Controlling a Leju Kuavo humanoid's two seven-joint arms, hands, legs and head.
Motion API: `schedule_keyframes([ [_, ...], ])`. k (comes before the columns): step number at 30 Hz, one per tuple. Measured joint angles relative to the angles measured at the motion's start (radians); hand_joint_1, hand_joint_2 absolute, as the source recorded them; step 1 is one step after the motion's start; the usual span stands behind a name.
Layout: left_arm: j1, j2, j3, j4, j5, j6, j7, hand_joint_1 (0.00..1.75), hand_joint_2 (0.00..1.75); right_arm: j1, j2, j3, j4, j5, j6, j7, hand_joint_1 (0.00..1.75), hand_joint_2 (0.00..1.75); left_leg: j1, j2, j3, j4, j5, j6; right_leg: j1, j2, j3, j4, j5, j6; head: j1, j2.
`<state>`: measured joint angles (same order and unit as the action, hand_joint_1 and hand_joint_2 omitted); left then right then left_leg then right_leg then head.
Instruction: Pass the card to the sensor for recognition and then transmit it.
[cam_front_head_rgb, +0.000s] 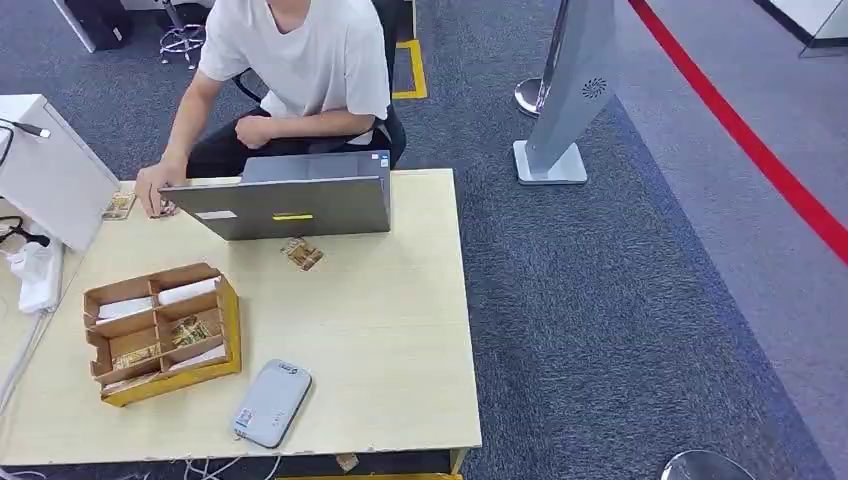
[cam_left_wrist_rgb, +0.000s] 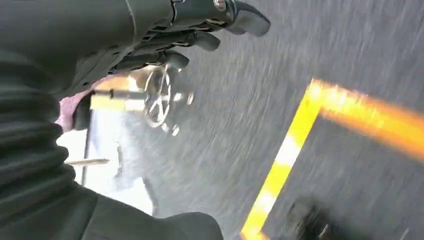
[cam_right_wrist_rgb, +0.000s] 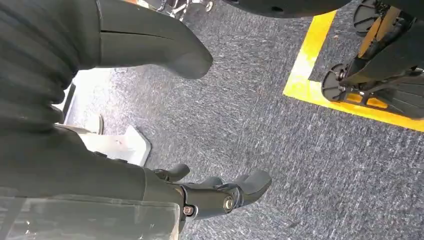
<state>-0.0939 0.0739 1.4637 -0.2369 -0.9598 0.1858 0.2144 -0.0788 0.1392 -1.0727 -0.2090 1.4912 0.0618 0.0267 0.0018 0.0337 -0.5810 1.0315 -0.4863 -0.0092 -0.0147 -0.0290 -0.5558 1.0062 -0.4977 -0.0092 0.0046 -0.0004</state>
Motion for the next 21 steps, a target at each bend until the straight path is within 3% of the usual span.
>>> schedule_keyframes([
  [5,-0.003,-0.060,-0.013,0.010,-0.004,-0.006,0.000,0.00,1.75,-0.001,0.000,0.000,0.000,0.000,0.001,0.000,0.00,1.75,0.000,0.000,0.001,0.000,0.000,0.000,0.000,0.000,0.000,0.000,0.000,0.000,0.000,0.000],
  [15,-0.004,-0.091,-0.024,0.012,-0.005,-0.008,0.000,0.00,1.75,-0.001,0.000,0.000,0.000,0.000,0.001,0.000,0.00,1.75,0.002,0.000,0.001,0.000,0.000,0.000,0.002,0.000,0.000,0.000,0.000,0.000,-0.001,0.000],
  [21,-0.006,-0.136,-0.069,0.012,-0.066,-0.060,0.025,0.00,1.75,-0.002,0.003,-0.002,0.000,-0.020,-0.003,0.026,0.00,1.75,0.001,0.000,0.001,0.000,0.000,0.000,0.001,0.000,0.000,0.000,-0.001,0.000,-0.001,0.000],
])
